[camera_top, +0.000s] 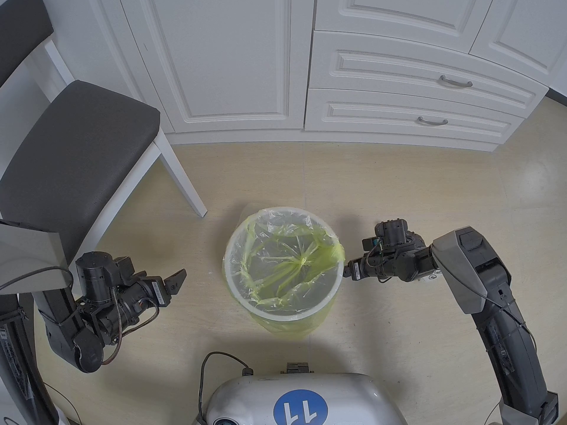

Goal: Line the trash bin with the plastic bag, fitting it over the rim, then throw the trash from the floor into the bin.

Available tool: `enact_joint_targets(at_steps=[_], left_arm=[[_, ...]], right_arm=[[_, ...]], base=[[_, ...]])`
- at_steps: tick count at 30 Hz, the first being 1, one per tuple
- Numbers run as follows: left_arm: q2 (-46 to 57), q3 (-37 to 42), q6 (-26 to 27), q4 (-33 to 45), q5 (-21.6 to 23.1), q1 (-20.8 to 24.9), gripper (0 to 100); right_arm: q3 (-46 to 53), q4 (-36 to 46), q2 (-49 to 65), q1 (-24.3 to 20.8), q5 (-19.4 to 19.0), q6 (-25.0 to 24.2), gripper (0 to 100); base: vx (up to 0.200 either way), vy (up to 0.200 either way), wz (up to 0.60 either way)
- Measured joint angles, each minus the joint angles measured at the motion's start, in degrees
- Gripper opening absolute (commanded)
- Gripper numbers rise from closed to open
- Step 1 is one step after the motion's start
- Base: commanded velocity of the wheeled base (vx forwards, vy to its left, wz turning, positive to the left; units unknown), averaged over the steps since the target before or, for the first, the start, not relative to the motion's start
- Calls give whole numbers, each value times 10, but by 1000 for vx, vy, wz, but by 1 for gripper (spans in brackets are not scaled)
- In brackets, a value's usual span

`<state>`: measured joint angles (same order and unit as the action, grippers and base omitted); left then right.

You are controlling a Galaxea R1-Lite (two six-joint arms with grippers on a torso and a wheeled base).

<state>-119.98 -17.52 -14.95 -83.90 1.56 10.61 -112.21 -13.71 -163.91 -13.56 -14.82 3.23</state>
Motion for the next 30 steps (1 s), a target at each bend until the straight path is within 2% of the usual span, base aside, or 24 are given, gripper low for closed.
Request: enact_joint_targets(at_steps=[10, 15, 22, 30], left_arm=[[-7, 29, 0, -32, 0, 5, 100], [-7, 34, 0, -36, 0, 6, 100], [-7, 36, 0, -37, 0, 11, 100], [-22, 20, 1, -37, 3, 15, 100]], right_arm=[[38, -1, 18, 8, -3, -3, 100], [91, -3, 78, 17, -12, -3, 100], [177, -6, 177, 33, -47, 0, 100], [283, -44, 267, 42, -38, -7, 100]], base=[[0, 0, 0], [0, 0, 0], [0, 0, 0], [0, 0, 0]])
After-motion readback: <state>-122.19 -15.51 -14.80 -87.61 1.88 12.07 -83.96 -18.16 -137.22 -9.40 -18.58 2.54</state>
